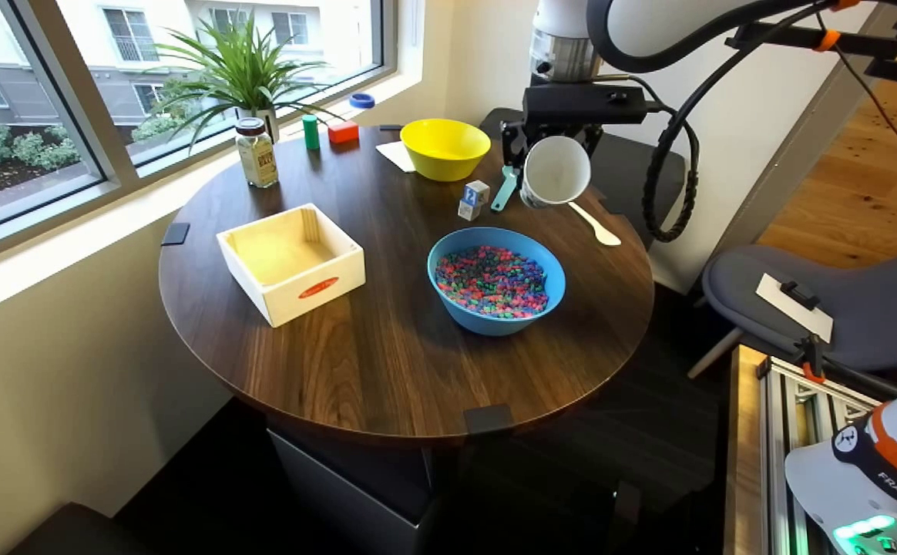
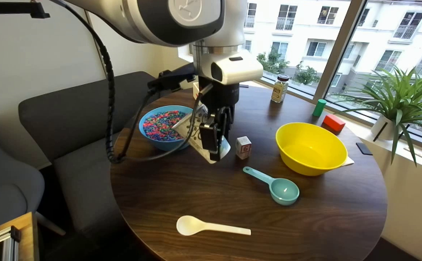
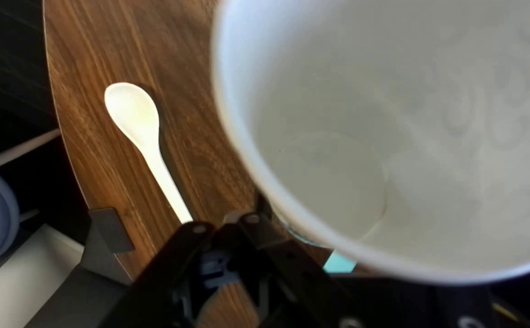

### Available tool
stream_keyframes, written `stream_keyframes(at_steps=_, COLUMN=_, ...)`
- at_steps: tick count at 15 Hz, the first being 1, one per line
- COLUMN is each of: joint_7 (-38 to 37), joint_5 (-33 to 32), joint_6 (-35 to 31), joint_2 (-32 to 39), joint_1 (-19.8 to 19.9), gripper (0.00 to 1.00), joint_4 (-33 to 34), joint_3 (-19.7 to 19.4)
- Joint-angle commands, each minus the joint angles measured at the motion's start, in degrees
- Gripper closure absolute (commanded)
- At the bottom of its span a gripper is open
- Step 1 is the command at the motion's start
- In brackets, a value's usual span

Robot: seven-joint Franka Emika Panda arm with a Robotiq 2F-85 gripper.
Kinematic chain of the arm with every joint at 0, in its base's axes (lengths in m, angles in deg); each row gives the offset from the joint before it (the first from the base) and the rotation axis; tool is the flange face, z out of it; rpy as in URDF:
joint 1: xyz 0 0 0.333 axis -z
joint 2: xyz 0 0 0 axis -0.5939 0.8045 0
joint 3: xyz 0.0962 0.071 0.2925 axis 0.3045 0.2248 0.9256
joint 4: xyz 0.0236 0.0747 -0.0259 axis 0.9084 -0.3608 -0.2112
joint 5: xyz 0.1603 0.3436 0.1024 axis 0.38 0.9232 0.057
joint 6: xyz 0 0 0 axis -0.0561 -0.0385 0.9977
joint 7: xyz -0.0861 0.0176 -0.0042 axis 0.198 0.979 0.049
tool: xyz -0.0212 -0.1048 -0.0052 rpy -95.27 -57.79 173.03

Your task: Use the cup to scoop the content in the blue bowl and pour it in the yellow bowl

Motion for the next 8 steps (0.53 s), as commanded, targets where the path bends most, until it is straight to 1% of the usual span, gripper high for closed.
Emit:
stream_keyframes(at_steps=1, joint_7=-4.6, joint_5=-6.7, joint_6=4.0, joint_2=1.6, joint_1=-2.7, gripper=0.62, joint_4=3.6, joint_3=2.4)
stream_keyframes(at_steps=5, joint_7=-11.5, joint_5=-14.0, joint_6=8.1, joint_2=3.9, joint_1=-5.9, gripper=0.62, joint_4=6.5, joint_3=4.8)
stream_keyframes(at_steps=8, joint_7=-17.3, joint_5=-20.2, joint_6=11.3, joint_2=5.6, joint_1=-8.2, gripper=0.62, joint_4=8.3, joint_3=5.7)
